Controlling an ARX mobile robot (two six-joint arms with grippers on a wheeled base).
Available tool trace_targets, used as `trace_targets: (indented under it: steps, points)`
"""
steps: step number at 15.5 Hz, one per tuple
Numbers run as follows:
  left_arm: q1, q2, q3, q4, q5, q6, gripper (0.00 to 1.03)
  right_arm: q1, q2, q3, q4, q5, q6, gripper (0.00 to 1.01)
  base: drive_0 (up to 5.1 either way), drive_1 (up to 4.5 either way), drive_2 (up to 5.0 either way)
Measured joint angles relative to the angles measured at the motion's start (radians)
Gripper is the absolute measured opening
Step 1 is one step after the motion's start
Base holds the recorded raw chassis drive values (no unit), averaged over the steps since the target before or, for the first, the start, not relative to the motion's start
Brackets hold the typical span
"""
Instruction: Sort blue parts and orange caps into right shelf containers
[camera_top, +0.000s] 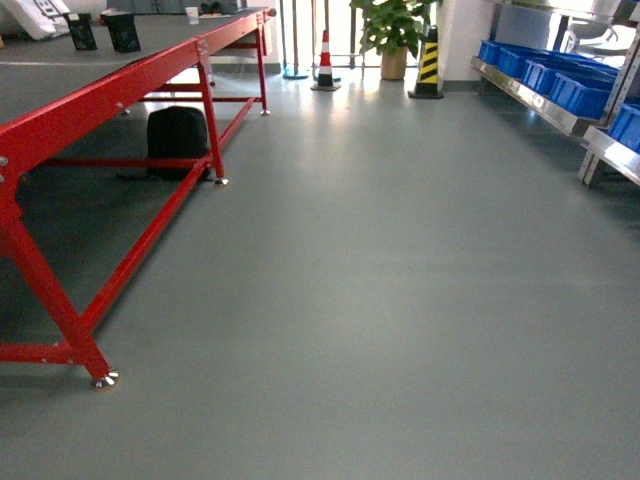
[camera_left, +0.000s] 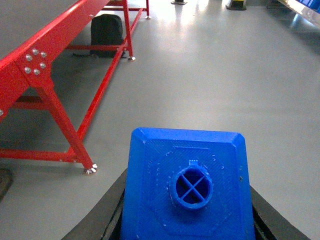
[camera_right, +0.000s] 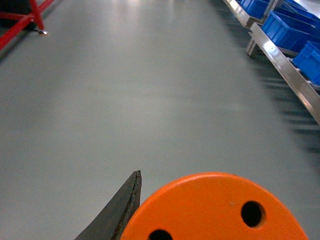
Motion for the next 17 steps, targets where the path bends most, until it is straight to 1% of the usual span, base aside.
trace_targets:
  steps: [2,4,17]
  points:
    - [-0.008,-0.004,0.000,0.002,0.011,0.000,0.44,-0.007,0.000,0.000,-0.002,0.008,0.000,0.43,0.0,0.00,0.0]
    - [-0.003,-0.005,0.000,-0.001,0.003,0.000,0.44,-0.006,0.000,0.000,-0.005,0.004,0.000,0.43,0.3,4.65,-4.0]
    - [0.000,-0.001,-0.001,0.002,0.000,0.000,0.44,-0.005,0.000,0.000,-0.004,0.000,0.000,0.43,0.0,4.26,-4.3]
